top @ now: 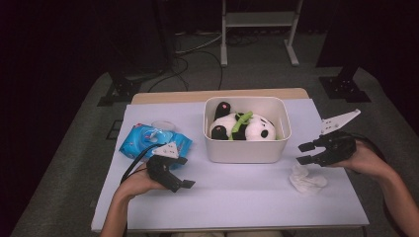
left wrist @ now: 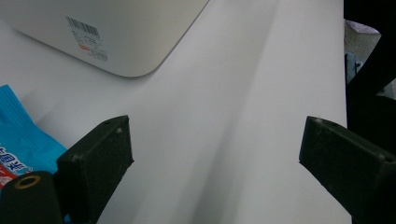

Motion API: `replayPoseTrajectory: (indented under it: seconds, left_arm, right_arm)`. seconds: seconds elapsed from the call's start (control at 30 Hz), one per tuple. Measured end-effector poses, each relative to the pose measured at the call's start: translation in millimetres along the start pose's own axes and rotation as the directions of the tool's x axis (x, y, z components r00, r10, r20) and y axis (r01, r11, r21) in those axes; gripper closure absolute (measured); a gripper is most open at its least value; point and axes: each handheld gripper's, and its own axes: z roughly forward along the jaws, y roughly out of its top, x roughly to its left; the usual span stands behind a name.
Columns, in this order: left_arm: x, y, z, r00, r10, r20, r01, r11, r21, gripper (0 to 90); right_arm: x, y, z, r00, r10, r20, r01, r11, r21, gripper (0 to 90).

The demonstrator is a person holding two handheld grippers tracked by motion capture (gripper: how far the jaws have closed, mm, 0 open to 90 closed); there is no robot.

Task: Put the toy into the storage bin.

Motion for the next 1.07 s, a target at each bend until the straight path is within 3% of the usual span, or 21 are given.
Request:
replayPoseTrajectory:
  seconds: [0.67,1.07]
  left_arm:
    - [2.3,-5.3,-5.4,0.9998,-0.018,-0.011,0.017,0.9998,-0.012,8.9]
    - [0.6,-3.3,-4.1,0.9998,-0.019,-0.010,0.019,0.9997,-0.013,8.9]
  right_arm:
    - [-2.4,-32.8,20.8,0.9968,0.070,-0.040,-0.069,0.998,0.010,46.0]
    - [2.5,-45.9,30.0,0.9955,0.072,-0.061,-0.072,0.997,0.009,45.0]
